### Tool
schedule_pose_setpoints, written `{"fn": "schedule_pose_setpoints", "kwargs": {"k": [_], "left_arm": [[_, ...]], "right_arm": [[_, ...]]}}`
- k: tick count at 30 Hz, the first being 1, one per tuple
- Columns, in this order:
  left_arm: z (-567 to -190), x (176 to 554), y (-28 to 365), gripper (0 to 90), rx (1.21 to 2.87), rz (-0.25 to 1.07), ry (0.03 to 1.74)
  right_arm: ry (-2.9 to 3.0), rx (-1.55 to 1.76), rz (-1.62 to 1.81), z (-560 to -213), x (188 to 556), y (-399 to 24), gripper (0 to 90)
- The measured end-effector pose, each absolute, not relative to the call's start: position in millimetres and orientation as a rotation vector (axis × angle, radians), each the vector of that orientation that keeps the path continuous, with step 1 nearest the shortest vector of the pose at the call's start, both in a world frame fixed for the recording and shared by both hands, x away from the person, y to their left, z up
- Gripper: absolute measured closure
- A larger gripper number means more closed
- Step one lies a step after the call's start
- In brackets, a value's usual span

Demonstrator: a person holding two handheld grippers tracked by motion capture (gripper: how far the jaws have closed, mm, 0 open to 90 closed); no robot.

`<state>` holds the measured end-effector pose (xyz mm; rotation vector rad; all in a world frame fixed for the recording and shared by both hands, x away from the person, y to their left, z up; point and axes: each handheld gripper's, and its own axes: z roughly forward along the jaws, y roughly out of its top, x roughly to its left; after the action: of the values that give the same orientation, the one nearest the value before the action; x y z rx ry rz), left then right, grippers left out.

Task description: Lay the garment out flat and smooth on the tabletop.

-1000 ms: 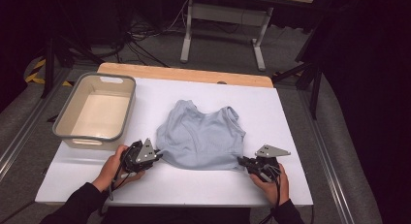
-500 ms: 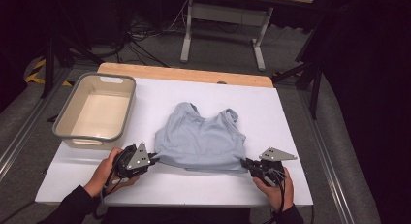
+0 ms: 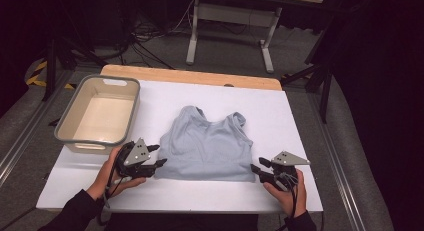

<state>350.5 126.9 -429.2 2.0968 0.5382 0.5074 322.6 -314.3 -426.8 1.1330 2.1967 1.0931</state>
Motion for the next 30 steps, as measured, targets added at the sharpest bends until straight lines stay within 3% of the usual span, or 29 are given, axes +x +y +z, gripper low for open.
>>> {"fn": "schedule_pose_setpoints", "kwargs": {"k": [7,13,24,25,30], "left_arm": [[-421,374,108,43.4,2.062,0.534,0.575],[-415,413,89,41.8,2.049,0.586,0.654],[-418,479,71,37.9,2.022,0.526,0.815],[-419,486,68,37.5,2.027,0.533,0.822],[-428,514,57,33.1,2.088,0.450,0.897]], "right_arm": [[2.125,1.085,1.147,-406,342,-312,57.3],[2.114,1.034,1.198,-386,392,-291,60.1],[2.168,1.162,1.165,-395,474,-257,42.8],[2.187,1.218,1.135,-398,490,-251,36.2],[2.216,1.304,0.968,-408,509,-244,35.8]]}}
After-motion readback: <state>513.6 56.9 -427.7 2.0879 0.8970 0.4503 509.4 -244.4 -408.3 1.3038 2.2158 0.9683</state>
